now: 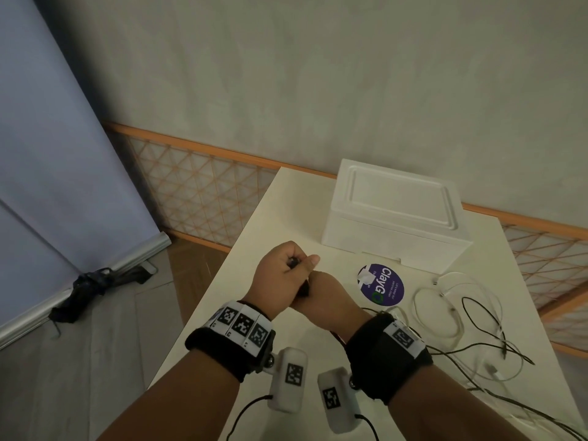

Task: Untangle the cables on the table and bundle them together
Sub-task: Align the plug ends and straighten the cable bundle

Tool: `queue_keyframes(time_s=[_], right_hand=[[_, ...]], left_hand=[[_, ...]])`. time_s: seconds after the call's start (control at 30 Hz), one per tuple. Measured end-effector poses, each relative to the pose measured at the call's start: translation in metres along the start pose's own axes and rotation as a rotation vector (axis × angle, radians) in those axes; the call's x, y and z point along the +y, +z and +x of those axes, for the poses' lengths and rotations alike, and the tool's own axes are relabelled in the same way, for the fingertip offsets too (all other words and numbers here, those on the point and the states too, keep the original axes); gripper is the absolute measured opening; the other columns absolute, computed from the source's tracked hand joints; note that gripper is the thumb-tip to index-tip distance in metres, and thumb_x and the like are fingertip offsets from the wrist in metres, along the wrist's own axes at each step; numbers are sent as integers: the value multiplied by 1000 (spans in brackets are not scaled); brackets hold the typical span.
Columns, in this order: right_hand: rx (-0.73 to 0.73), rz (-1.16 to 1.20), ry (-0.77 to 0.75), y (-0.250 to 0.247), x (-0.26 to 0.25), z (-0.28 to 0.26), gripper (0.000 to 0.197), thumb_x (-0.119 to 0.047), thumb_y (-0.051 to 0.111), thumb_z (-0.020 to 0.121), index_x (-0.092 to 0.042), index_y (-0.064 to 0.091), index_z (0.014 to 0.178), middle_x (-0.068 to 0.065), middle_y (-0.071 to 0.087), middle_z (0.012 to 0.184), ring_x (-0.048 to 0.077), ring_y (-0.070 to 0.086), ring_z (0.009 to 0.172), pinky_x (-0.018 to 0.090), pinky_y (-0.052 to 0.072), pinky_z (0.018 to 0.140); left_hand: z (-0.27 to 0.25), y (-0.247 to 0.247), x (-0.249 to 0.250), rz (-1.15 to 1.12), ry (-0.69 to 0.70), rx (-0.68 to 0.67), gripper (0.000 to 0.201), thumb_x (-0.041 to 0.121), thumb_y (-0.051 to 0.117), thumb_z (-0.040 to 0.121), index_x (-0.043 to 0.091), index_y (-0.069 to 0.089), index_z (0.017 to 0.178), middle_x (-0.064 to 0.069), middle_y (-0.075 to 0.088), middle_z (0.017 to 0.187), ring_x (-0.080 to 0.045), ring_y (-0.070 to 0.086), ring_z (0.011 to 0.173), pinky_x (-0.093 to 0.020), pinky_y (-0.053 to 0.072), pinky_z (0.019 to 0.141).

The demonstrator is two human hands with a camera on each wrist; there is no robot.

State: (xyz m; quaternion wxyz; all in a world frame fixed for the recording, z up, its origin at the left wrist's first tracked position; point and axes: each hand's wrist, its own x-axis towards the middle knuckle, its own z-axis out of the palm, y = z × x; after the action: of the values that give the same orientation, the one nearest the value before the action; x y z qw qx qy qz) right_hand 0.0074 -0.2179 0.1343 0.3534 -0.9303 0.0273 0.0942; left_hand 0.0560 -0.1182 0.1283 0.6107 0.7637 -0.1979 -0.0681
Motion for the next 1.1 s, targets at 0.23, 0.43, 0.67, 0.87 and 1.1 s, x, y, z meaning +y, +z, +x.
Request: queue_keyframes(time_s=[0.23, 0.43, 0.67, 0.87, 1.1], right_hand=[[91, 255, 126, -17, 5, -1, 18, -17, 58, 85, -17, 56, 67, -3, 57, 64, 11, 51, 59, 27, 40, 58], [130, 100, 189, -23, -12, -1, 59, -57, 63, 80, -14, 51, 118, 7, 52, 118, 27, 49, 114, 47, 42, 98], [111, -99, 154, -30, -21, 2, 53, -56, 61, 82, -18, 55, 116, 3, 49, 121, 24, 47, 116, 43, 38, 99], [61, 421, 8, -30, 10, 1, 88, -34, 84, 67, -28, 26, 133, 0, 35, 130, 19, 59, 104, 33, 51, 87], [92, 155, -74, -5, 51, -14, 17, -16, 63, 81, -25, 53, 92, -13, 56, 72, 5, 49, 62, 23, 41, 61]], left_hand=[[-18, -7, -36, -462, -241, -240, 80, 7, 84, 56, 30, 36, 115, 3, 46, 121, -16, 47, 116, -22, 46, 89], [-23, 18, -31, -607, -205, -451, 67, -8, 63, 74, 5, 44, 137, -16, 53, 137, -30, 48, 130, -50, 39, 107], [-21, 39, -19, -939, -380, -118, 48, 11, 50, 88, -2, 44, 133, -19, 55, 132, -31, 49, 126, -44, 42, 105], [-15, 28, -20, -820, -417, 5, 17, 5, 46, 97, 8, 60, 88, -8, 67, 80, -24, 66, 80, -33, 52, 65], [12, 15, -6, -1009, -499, 155, 49, 31, 49, 98, 17, 30, 54, 1, 25, 46, -14, 30, 45, -30, 30, 57]])
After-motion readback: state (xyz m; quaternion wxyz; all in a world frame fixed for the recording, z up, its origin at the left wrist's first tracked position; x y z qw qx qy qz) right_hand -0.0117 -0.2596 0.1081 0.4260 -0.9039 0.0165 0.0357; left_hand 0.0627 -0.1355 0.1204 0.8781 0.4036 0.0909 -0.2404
